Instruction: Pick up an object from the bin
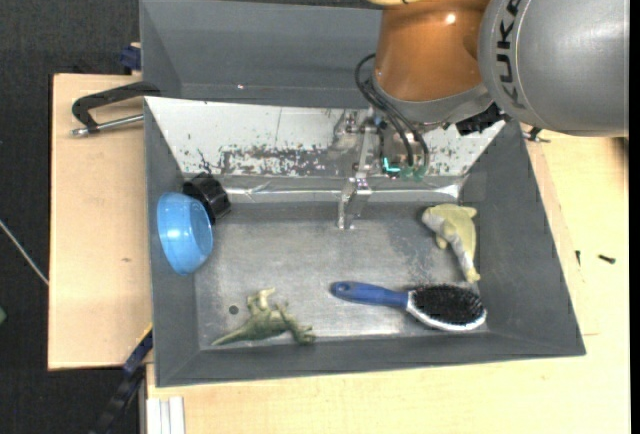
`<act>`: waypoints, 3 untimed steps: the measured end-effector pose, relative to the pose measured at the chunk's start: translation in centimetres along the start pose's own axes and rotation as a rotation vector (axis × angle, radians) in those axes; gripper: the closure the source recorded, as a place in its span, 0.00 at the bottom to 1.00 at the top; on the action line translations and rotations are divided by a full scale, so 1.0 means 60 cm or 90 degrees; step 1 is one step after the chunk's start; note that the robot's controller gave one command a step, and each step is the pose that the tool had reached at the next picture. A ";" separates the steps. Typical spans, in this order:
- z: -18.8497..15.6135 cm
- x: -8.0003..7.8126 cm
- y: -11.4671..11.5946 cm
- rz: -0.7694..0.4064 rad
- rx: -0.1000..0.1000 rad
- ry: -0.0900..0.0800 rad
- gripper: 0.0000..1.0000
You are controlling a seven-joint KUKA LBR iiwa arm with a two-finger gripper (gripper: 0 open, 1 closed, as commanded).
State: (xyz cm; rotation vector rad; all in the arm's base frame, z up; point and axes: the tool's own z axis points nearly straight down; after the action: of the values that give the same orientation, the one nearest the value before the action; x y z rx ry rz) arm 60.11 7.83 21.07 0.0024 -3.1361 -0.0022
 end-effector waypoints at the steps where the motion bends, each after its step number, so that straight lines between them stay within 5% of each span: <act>1: 0.177 0.137 -0.020 -0.133 0.001 0.002 0.00; 2: 0.230 0.138 -0.191 -0.080 0.000 -0.006 0.00; 3: 0.228 0.136 -0.187 -0.083 0.001 -0.007 1.00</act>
Offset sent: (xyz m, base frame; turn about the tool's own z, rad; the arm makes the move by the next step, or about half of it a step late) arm -0.0803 -0.0126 -0.1031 -0.2089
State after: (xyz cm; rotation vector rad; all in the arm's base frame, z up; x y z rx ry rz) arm 51.87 -3.38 7.40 0.2082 -3.1409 -0.0004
